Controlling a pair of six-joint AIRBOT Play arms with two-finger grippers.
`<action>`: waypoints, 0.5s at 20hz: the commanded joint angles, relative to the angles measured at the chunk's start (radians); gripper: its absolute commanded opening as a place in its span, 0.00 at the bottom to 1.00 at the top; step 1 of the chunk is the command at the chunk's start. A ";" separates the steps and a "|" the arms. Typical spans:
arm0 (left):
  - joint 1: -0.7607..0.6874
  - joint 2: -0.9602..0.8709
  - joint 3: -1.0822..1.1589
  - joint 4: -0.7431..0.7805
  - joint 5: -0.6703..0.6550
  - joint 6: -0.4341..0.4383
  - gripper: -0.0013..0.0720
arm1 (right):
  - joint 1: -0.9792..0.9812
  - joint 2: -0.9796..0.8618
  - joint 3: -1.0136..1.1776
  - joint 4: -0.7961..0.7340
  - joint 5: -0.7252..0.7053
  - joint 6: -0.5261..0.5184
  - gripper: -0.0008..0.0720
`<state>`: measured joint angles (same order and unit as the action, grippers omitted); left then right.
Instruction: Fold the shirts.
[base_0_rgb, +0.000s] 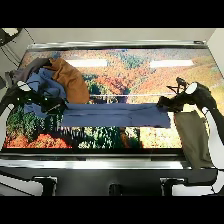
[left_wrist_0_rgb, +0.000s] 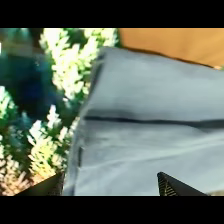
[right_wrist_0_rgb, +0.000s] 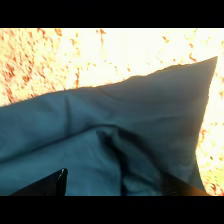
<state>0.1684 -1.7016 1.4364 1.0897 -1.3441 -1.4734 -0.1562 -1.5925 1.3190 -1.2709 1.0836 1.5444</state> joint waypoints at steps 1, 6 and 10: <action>0.000 0.051 0.028 -0.007 -0.026 0.011 0.96 | -0.055 -0.007 0.014 -0.026 0.124 -0.024 0.99; -0.003 0.145 0.028 -0.009 -0.025 0.011 0.94 | -0.092 -0.033 0.013 0.053 0.178 -0.066 1.00; -0.021 0.198 0.028 -0.010 -0.025 0.011 0.94 | -0.092 -0.067 0.013 0.075 0.178 -0.064 1.00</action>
<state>0.1581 -1.5425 1.4628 1.0813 -1.3720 -1.4628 -0.2432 -1.6394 1.3308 -1.2186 1.2472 1.4860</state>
